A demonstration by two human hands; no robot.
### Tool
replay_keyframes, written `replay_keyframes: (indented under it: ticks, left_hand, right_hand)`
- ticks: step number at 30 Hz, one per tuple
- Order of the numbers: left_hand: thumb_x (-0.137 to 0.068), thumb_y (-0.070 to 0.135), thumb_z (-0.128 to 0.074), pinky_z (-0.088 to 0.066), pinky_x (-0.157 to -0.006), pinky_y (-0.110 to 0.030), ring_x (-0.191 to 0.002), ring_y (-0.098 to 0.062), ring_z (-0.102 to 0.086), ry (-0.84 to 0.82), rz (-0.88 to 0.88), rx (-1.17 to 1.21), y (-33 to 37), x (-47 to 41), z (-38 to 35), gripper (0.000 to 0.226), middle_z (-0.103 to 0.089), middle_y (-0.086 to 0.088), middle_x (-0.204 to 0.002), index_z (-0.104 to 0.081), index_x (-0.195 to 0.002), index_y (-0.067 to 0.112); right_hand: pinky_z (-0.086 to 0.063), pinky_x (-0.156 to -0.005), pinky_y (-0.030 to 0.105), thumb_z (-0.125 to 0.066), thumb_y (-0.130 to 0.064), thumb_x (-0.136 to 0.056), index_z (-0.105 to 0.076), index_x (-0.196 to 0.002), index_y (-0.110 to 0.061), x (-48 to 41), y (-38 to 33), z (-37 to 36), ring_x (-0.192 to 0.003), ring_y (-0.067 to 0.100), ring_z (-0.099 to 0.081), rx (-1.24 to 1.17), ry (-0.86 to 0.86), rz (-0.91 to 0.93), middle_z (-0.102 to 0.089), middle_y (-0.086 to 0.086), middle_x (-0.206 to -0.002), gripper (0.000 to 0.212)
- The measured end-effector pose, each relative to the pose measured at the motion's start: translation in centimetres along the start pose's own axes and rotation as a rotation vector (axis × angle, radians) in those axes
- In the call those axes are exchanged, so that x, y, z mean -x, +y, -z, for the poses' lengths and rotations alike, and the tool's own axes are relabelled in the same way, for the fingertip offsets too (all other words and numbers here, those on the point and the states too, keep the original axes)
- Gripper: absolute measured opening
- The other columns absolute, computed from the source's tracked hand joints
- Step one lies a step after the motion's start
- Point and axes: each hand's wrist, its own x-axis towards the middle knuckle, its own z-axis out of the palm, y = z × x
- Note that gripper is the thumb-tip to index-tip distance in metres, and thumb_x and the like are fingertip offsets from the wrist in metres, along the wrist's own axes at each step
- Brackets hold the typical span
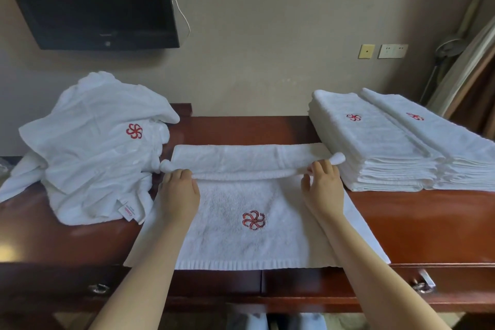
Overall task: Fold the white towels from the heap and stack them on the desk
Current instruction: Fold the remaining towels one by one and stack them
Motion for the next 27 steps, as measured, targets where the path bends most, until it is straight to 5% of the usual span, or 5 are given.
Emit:
replay_keyframes:
  ticks: [9,13,17,22,27]
  left_hand:
    - [-0.061,-0.003,-0.068,-0.041,-0.067,-0.045,-0.077,-0.037,-0.054,-0.085,-0.013,-0.126,0.7,0.5,0.5,0.008,-0.056,-0.016,-0.068,-0.061,-0.062,-0.002]
    - [-0.078,0.007,-0.062,-0.037,-0.086,-0.043,-0.111,-0.032,-0.051,-0.143,-0.133,-0.044,1.8,-0.1,-0.2,0.021,-0.062,-0.011,-0.111,-0.068,-0.097,0.003]
    - [-0.098,0.021,-0.042,-0.020,-0.112,-0.032,-0.144,-0.015,-0.022,-0.306,-0.303,0.129,6.1,-1.2,-1.6,0.040,-0.036,0.002,-0.152,-0.051,-0.137,0.017]
    - [-0.104,0.039,-0.019,-0.008,-0.117,-0.033,-0.146,-0.008,-0.010,-0.504,-0.246,0.034,6.2,-0.3,-3.8,0.047,-0.017,0.013,-0.159,-0.026,-0.150,0.030]
    - [-0.103,0.043,-0.015,-0.007,-0.117,-0.034,-0.147,-0.009,-0.008,-0.503,-0.243,-0.004,6.1,-0.4,-4.6,0.050,-0.013,0.013,-0.159,-0.023,-0.150,0.033]
  right_hand:
    - [-0.028,-0.064,0.035,-0.049,-0.017,-0.062,-0.063,-0.058,-0.005,0.3,0.1,-0.2,-0.073,0.032,-0.049,0.241,-0.075,-0.027,-0.058,0.005,-0.063,0.019]
    - [-0.040,-0.076,0.039,-0.060,-0.014,-0.073,-0.071,-0.096,-0.007,-0.1,-0.2,-0.2,-0.093,0.034,-0.058,0.152,-0.195,0.099,-0.068,0.008,-0.094,0.026]
    - [-0.041,-0.100,0.037,-0.055,-0.014,-0.088,-0.055,-0.135,-0.012,-0.4,-2.6,-1.1,-0.128,0.029,-0.048,-0.047,-0.485,0.217,-0.050,0.011,-0.141,0.047]
    - [-0.026,-0.108,0.037,-0.034,-0.034,-0.103,-0.041,-0.143,-0.028,1.3,-3.5,-3.0,-0.138,0.014,-0.032,0.042,-0.628,0.341,-0.036,-0.008,-0.151,0.042]
    - [-0.013,-0.113,0.044,-0.027,-0.047,-0.102,-0.032,-0.145,-0.033,0.9,0.0,-1.8,-0.143,0.018,-0.019,0.178,-0.658,0.121,-0.026,-0.005,-0.153,0.046]
